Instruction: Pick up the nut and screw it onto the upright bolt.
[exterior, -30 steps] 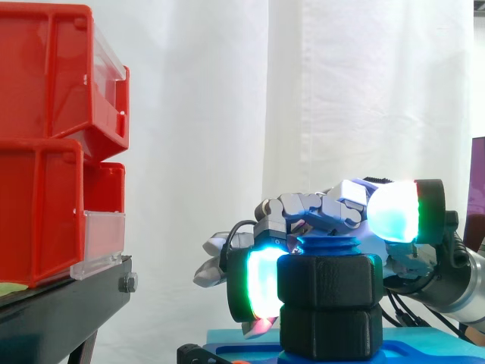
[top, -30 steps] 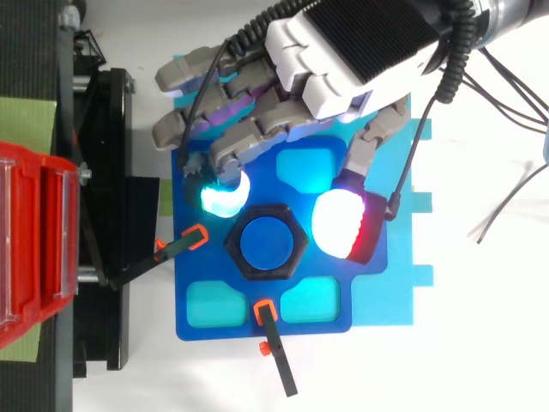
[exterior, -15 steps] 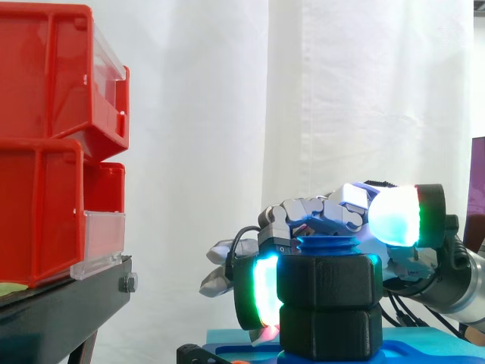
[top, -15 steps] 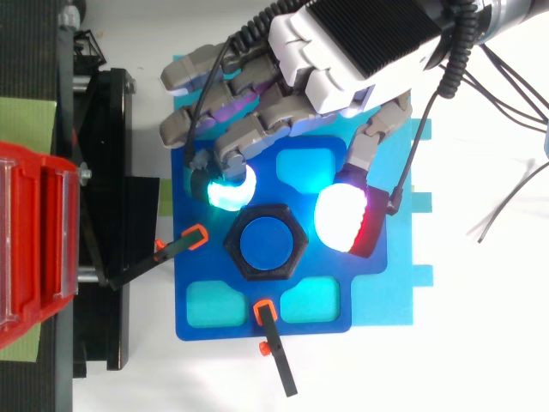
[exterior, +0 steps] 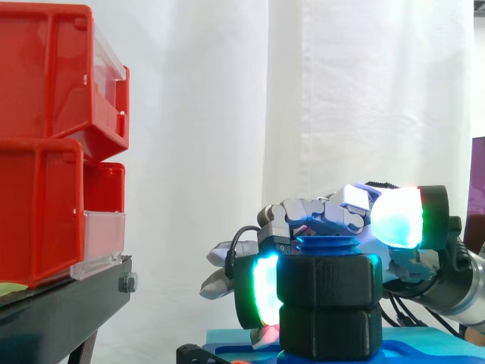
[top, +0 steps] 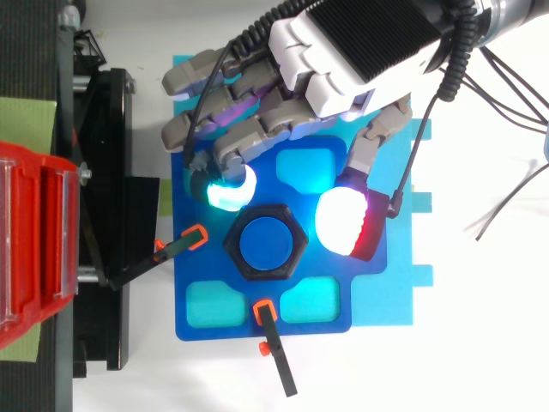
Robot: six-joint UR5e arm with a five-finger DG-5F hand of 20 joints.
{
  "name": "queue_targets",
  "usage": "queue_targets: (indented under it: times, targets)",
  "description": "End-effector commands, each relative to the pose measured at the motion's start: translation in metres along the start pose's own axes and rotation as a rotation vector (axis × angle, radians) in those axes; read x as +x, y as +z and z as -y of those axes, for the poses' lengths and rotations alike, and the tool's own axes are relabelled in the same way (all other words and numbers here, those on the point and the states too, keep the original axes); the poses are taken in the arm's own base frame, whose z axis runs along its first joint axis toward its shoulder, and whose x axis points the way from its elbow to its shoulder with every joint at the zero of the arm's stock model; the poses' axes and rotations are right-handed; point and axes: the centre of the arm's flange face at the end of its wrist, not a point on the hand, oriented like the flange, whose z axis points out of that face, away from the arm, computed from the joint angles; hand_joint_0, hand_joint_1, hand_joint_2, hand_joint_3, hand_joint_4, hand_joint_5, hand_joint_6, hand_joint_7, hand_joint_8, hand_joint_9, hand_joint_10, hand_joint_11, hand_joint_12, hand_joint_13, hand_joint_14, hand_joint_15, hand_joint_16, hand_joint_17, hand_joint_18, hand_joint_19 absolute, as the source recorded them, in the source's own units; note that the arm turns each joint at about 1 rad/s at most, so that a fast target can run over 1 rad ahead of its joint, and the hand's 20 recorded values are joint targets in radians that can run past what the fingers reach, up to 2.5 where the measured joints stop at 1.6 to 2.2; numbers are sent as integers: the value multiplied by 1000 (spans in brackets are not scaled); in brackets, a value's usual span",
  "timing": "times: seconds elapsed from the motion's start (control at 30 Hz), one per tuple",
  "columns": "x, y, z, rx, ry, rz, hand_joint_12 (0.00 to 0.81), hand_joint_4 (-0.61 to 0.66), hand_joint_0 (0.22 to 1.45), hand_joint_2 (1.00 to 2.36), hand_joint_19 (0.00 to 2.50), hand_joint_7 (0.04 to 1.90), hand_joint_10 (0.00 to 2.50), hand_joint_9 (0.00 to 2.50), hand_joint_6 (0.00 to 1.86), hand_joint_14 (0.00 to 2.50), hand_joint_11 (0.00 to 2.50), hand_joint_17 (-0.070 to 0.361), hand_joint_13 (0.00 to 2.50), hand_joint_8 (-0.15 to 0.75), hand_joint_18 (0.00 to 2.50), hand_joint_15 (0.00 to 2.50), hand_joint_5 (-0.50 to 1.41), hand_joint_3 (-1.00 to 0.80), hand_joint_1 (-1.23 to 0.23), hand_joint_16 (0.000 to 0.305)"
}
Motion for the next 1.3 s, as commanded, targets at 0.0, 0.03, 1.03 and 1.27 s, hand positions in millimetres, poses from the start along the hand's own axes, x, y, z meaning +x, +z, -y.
queue_targets:
  times: [0.0, 0.03, 1.03, 1.27]
  targets:
    - [-2, 3, -1, -4, 0, 3, 291, 238, 477, 1000, 15, 1071, 0, 867, 504, 0, 0, 77, 519, 242, 266, 0, -73, -500, -71, 34]
    - [-2, 3, -1, -4, 0, 3, 296, 246, 473, 1000, 12, 1009, 0, 847, 504, 0, 0, 78, 509, 242, 263, 0, -80, -500, -67, 34]
    - [10, 36, -19, -12, 19, 12, 318, 250, 458, 1000, 0, 1005, 0, 698, 504, 0, 0, 87, 366, 241, 114, 0, -70, -500, 21, 38]
    - [11, 38, -22, -10, 23, 11, 316, 232, 463, 1000, 0, 1157, 0, 713, 505, 0, 0, 85, 381, 246, 123, 0, -54, -500, -10, 38]
